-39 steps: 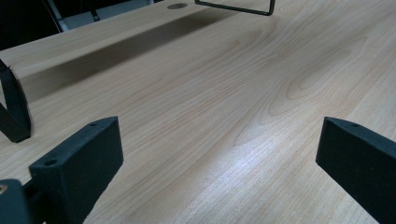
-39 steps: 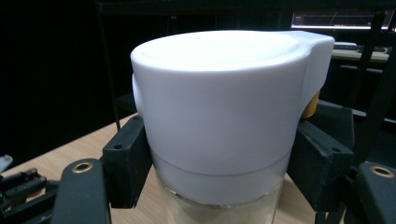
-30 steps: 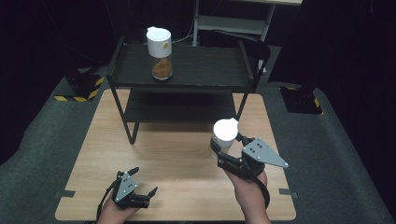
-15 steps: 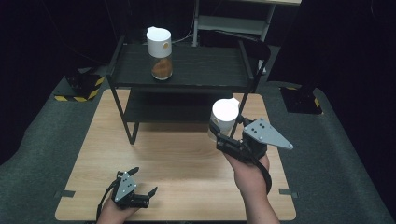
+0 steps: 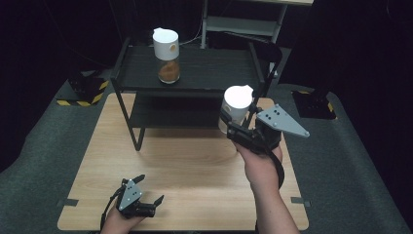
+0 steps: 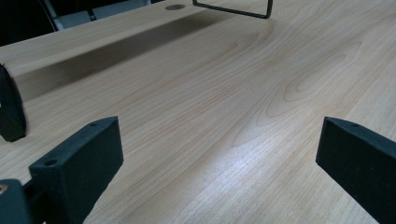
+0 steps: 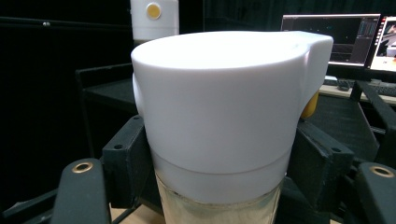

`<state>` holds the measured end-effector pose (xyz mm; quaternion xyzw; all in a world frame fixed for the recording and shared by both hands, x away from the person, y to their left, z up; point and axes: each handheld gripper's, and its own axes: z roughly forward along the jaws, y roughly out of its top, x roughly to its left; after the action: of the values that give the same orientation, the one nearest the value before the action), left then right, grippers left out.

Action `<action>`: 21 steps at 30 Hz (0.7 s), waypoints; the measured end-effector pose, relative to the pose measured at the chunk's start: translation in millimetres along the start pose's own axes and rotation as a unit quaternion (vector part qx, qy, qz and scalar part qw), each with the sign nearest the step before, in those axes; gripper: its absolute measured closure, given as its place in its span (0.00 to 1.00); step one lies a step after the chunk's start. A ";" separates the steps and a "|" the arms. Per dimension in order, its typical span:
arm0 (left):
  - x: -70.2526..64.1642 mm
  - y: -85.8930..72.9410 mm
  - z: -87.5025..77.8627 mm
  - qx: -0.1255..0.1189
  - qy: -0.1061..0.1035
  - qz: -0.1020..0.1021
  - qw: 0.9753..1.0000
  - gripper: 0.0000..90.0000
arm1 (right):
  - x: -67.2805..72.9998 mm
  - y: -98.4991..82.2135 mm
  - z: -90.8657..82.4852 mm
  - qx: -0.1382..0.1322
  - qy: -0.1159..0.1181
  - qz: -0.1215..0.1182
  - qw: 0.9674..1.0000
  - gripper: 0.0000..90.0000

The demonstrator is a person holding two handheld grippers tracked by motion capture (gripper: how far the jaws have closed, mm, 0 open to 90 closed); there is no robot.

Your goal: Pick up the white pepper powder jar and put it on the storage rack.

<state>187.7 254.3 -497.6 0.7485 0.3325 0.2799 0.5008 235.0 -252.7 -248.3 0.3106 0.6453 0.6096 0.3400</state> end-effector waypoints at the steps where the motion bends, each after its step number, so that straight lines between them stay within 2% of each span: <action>1: 0.1 0.3 0.1 0.001 0.001 0.002 1.000 0.01 | 0.0 1.9 1.3 -0.001 -0.002 0.001 1.000 0.33; 9: 0.4 0.0 0.1 0.000 -0.001 0.001 1.000 0.01 | -2.6 17.0 14.5 -0.003 -0.016 -0.011 1.000 0.34; 12: 0.4 0.0 0.5 -0.001 -0.001 0.001 1.000 0.01 | -3.4 24.3 20.2 0.005 -0.019 -0.001 1.000 0.34; 15: -1.4 0.6 1.6 -0.001 -0.001 0.004 1.000 0.01 | 0.6 24.7 26.5 0.008 -0.028 -0.028 0.999 0.34; 18: -2.3 0.6 1.4 -0.001 -0.003 0.012 1.000 0.01 | -2.1 24.7 32.3 0.004 -0.029 -0.011 1.000 0.34; 21: 0.8 -0.5 0.6 -0.004 -0.005 0.000 1.000 0.01 | -6.8 28.2 38.9 -0.001 -0.029 0.001 1.000 0.34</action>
<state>188.6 254.7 -498.3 0.7479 0.3289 0.2777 0.5053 270.4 -234.0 -220.7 0.3280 0.6345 0.6012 0.3584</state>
